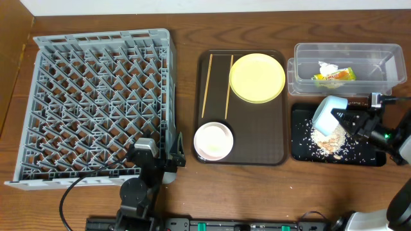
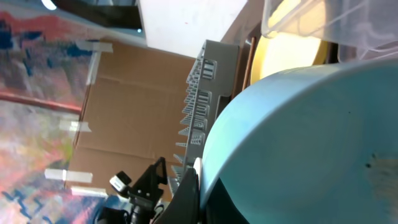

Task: Sort waste into correct bins and load items into the dishwasher
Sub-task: 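Lift the blue bowl and tip the rice onto the black tray, then return the blue bowl to the brown tray and release it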

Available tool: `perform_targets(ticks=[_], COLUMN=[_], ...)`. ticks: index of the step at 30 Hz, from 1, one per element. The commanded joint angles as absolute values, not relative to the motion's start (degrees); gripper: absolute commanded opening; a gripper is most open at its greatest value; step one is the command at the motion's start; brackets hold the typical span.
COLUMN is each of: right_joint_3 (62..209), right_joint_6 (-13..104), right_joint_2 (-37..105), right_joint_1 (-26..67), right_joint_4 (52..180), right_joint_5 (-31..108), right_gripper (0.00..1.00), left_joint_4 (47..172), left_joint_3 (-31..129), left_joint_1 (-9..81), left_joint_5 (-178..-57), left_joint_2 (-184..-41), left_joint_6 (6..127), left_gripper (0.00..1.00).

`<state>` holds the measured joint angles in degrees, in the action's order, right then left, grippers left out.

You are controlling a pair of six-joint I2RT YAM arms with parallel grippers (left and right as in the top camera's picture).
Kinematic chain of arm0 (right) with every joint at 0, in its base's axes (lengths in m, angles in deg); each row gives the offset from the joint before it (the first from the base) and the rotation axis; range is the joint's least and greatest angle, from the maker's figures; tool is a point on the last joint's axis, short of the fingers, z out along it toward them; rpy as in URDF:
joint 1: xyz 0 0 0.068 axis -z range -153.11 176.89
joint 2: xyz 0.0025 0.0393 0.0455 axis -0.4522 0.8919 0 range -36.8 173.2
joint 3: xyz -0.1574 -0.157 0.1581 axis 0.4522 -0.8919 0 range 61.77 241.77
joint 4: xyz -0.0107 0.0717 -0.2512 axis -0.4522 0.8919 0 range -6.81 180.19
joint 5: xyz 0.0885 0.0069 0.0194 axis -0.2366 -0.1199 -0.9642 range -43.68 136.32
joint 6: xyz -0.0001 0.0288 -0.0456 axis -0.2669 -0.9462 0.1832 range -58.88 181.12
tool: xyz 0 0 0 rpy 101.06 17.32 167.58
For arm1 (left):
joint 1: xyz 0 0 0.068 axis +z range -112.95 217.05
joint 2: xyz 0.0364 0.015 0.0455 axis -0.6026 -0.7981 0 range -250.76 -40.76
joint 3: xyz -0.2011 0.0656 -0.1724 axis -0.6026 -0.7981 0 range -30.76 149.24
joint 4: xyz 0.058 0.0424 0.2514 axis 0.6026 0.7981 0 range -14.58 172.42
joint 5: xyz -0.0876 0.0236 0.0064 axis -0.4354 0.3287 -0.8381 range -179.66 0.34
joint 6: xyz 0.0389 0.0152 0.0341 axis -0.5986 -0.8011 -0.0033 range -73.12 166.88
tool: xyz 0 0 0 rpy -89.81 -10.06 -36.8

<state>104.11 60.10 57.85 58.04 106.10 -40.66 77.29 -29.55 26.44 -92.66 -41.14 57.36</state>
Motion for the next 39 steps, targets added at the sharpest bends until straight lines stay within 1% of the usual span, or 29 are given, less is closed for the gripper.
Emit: perform_targets(ticks=[1, 3, 6, 9, 12, 15, 18, 20, 22, 25, 29, 32, 34, 36, 38, 39], right_joint_3=[104.11, 104.11, 104.18, 104.16, 104.29, 104.29, 104.33, 104.11, 104.11, 104.31, 105.64, 107.63, 108.53, 108.84, 108.88, 108.88], right_joint_6=[61.33, 61.42, 54.12, 54.22, 45.44, 47.47, 39.08, 41.66, 41.5, 38.07, 31.82, 27.54, 26.99, 25.99, 24.52, 26.07], right_joint_2=[56.21, 56.21, 55.97, 55.8, 55.29, 54.57, 54.4, 53.37, 52.95, 52.04, 47.16, 42.4, 39.86, 36.56, 34.03, 33.06], right_joint_1=[56.34, 55.22, 53.91, 52.64, 51.88, 50.9, 50.59, 49.96, 49.26, 47.05, 40.03, 32.97, 28.45, 23.07, 19.6, 17.8], right_joint_4=[105.6, 103.28, 100.95, 97.16, 95.22, 90.89, 89.36, 89.45, 89.45, 87.09, 80.07, 76.16, 77.78, 85.8, 93.45, 95.66], right_joint_5=[-43.09, -43.07, -43.09, -43.04, -43.09, -41.43, -43.11, -42.56, -39.31, -39.28, -37.49, -30.89, -23.37, -5.43, 12.54, 19.38], right_gripper=[0.01, 0.01, 0.01, 0.01, 0.01, 0.01, 0.01, 0.01, 0.01, 0.01, 0.02, 0.02, 0.01, 0.02, 0.01, 0.01], left_joint_4=[79.21, 79.21, 79.21, 79.21, 79.21, 79.21, 79.21, 79.21, 79.21, 79.21, 79.21, 79.21, 79.21, 79.21, 79.21, 79.21], left_joint_3=[-30.53, -30.53, -30.53, -30.53, -30.53, -30.53, -30.53, -30.53, -30.53, -30.53, -30.53, -30.53, -30.53, -30.53, -30.53, -30.53], left_joint_1=[26.24, 26.24, 26.24, 26.24, 26.24, 26.24, 26.24, 26.24, 26.24, 26.24, 26.24, 26.24, 26.24, 26.24, 26.24, 26.24], left_joint_5=[-92.38, -92.38, -92.38, -92.38, -92.38, -92.38, -92.38, -92.38, -92.38, -92.38, -92.38, -92.38, -92.38, -92.38, -92.38, -92.38], left_joint_2=[-40.99, -40.99, -40.99, -40.99, -40.99, -40.99, -40.99, -40.99, -40.99, -40.99, -40.99, -40.99, -40.99, -40.99, -40.99, -40.99], left_joint_6=[57.21, 57.21, 57.21, 57.21, 57.21, 57.21, 57.18, 57.21, 57.21, 57.21, 57.18, 57.21, 57.21, 57.21, 57.21, 57.18], left_gripper=[0.95, 0.95, 0.95, 0.95, 0.95, 0.95, 0.95, 0.95, 0.95, 0.95, 0.95, 0.95, 0.95, 0.95, 0.96, 0.95])
